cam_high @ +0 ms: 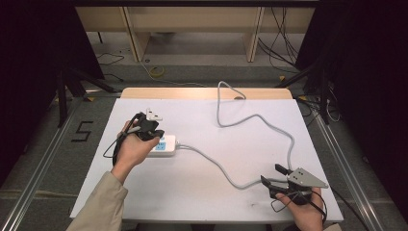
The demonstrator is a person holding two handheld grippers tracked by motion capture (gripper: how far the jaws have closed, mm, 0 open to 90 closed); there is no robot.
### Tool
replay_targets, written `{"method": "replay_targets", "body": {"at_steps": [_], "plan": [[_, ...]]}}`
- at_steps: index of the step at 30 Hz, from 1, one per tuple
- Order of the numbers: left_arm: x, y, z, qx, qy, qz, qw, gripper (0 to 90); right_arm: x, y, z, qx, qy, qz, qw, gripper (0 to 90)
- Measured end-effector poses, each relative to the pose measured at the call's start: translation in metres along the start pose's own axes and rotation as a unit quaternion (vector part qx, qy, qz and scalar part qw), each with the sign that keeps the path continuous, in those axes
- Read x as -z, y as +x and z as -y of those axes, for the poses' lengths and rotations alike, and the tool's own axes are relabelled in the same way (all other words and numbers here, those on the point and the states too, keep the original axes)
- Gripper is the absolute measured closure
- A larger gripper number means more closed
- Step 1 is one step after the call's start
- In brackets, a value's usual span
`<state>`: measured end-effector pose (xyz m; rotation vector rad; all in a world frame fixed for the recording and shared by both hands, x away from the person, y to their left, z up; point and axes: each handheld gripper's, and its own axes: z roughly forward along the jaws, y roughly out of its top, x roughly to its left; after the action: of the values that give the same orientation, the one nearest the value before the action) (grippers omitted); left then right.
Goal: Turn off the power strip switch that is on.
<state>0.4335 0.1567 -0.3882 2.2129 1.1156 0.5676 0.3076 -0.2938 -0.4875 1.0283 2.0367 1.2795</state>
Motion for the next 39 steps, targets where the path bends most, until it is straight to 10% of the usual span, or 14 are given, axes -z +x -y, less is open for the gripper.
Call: {"method": "replay_targets", "body": {"at_steps": [39], "plan": [[-0.050,0.022,-0.007,0.009,0.087,-0.014,0.9961,89.3,0.000,0.000,0.000,0.000,0.003,-0.001,1.0000,30.6]]}}
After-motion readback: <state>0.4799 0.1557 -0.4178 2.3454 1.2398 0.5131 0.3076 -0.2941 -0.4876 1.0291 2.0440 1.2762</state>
